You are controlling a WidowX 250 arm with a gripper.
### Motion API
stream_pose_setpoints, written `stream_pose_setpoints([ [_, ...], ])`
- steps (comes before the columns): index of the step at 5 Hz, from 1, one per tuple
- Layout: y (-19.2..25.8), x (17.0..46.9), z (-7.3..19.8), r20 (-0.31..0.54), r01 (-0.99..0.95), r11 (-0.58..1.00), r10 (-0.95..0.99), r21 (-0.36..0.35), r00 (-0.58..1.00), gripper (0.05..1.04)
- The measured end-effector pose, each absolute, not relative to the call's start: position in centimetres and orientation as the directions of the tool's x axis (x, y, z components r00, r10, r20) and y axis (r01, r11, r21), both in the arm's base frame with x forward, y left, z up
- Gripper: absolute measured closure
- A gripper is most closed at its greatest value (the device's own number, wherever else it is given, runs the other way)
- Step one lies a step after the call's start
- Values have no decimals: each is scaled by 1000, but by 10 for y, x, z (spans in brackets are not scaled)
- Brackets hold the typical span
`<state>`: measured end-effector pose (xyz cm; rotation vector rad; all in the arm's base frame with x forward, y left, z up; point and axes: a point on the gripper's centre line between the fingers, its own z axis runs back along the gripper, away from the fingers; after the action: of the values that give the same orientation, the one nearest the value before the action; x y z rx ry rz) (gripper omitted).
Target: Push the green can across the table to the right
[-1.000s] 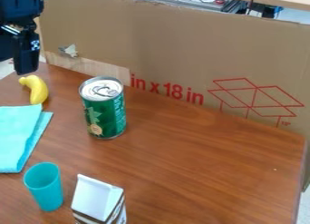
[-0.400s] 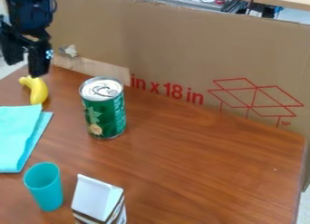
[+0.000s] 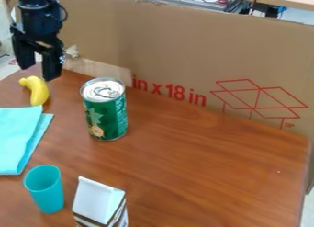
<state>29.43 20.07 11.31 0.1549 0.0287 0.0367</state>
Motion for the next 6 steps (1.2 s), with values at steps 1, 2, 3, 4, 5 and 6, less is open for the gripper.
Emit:
stream_pose_setpoints([
  [1,190,307,101,-42,5,991,0,133,999,74],
  [2,176,309,92,-88,45,994,-36,100,995,74],
  [3,164,320,90,-68,68,993,-61,102,996,75],
  [4,140,322,86,-91,100,992,-94,70,991,75],
  [5,107,329,79,-81,136,991,-134,16,988,75],
  [6,67,336,73,-46,173,982,-177,-74,983,75],
])
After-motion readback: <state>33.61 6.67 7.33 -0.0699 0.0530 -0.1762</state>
